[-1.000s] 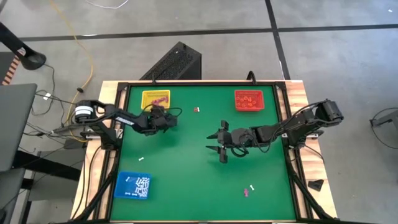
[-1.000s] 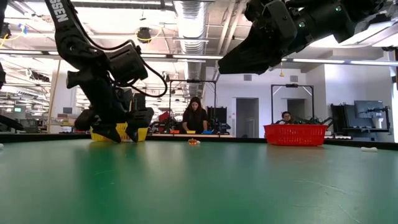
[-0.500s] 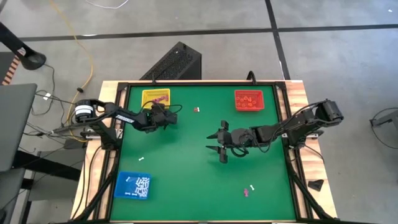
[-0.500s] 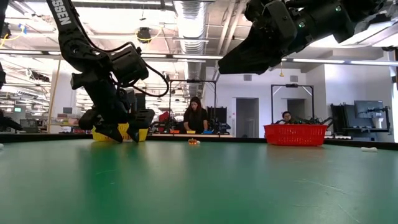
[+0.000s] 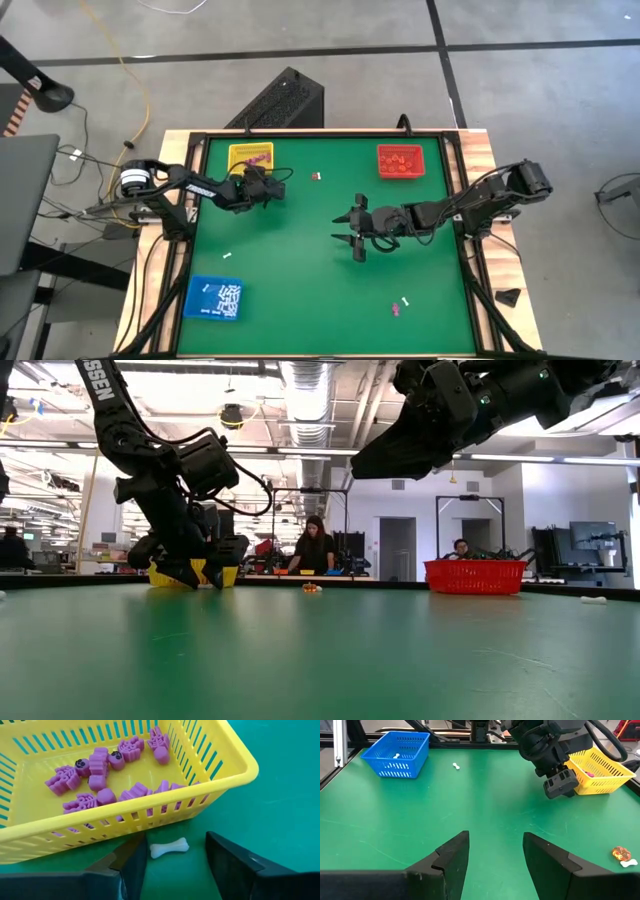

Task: Sort Halloween decoration
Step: Put the white bone toy into the blue bin

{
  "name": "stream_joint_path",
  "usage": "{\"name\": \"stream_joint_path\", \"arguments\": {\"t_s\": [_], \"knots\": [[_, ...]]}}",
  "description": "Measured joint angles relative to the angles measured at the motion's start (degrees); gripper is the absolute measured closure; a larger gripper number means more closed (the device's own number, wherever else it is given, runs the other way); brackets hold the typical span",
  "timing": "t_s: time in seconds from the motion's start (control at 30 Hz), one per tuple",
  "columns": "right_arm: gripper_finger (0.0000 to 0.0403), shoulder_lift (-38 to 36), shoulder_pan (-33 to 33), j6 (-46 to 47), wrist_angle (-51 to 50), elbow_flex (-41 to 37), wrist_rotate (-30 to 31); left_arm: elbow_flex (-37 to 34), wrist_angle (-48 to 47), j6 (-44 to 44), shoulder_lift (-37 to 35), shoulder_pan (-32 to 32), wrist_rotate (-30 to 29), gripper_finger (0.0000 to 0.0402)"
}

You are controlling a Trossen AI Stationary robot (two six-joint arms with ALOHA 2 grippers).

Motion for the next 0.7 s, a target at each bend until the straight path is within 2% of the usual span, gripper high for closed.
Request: {"name": "stream_joint_path", "arguments": {"t_s": [0.7], "knots": [[0.0186,0.0,0.0,-0.1,0.0,0.0,0.1,0.0,-2.1,-0.3,0.0,-3.1,1.2,0.0229]]}}
